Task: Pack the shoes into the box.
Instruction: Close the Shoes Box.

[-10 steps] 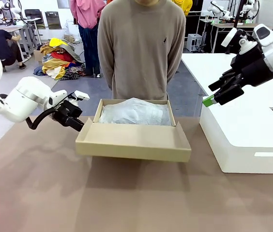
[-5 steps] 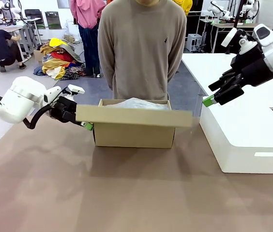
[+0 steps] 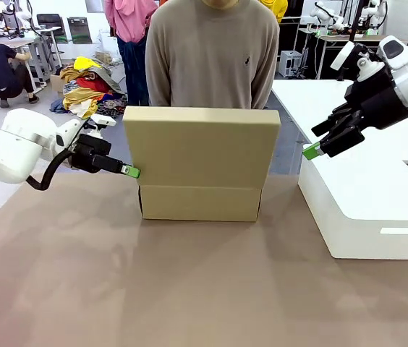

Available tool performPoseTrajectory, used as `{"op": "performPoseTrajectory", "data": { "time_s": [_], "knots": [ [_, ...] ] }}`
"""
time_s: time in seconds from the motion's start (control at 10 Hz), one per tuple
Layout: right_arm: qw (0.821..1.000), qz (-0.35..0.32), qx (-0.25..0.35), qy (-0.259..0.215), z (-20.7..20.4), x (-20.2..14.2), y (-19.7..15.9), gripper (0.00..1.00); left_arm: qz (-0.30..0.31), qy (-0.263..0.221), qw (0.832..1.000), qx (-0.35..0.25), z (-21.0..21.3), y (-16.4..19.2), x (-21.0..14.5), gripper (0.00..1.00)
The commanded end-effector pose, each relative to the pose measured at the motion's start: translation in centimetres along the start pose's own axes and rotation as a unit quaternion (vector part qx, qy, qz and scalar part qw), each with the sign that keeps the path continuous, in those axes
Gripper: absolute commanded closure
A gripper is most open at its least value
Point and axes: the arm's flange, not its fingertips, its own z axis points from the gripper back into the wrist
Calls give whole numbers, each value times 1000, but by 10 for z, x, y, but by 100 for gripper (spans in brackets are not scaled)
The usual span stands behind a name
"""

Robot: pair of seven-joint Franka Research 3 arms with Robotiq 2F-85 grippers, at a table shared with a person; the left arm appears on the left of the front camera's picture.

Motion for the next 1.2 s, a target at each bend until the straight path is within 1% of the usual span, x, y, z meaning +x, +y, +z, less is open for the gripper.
{"op": "performPoseTrajectory", "data": {
  "time_s": [0.0, 0.1, 0.4, 0.5, 0.7, 0.8, 0.9, 1.1],
  "knots": [
    [1000, 5, 7, -11, -2, 0, -3, 0, -10, 19, 994, 105, -8, -16, 10, 100],
    [1000, 5, 7, -11, -2, 0, -3, 0, -15, 35, 988, 146, -6, -18, 19, 100],
    [1000, 5, 7, -11, -2, 0, -3, 0, -20, 50, 977, 207, 1, -29, 35, 100],
    [1000, 5, 7, -11, -2, 0, -3, 0, -9, 58, 973, 224, 7, -35, 39, 100],
    [1000, 5, 7, -11, -2, 0, -3, 0, 16, 73, 970, 233, 21, -42, 44, 100],
    [1000, 5, 7, -11, -2, 0, -3, 0, 26, 117, 971, 209, 27, -44, 49, 100],
    [1000, 5, 7, -11, -2, 0, -3, 0, -4, 63, 971, 231, 18, -33, 45, 100],
    [1000, 5, 7, -11, -2, 0, -3, 0, -4, 63, 971, 231, 18, -33, 45, 100]
  ]
}}
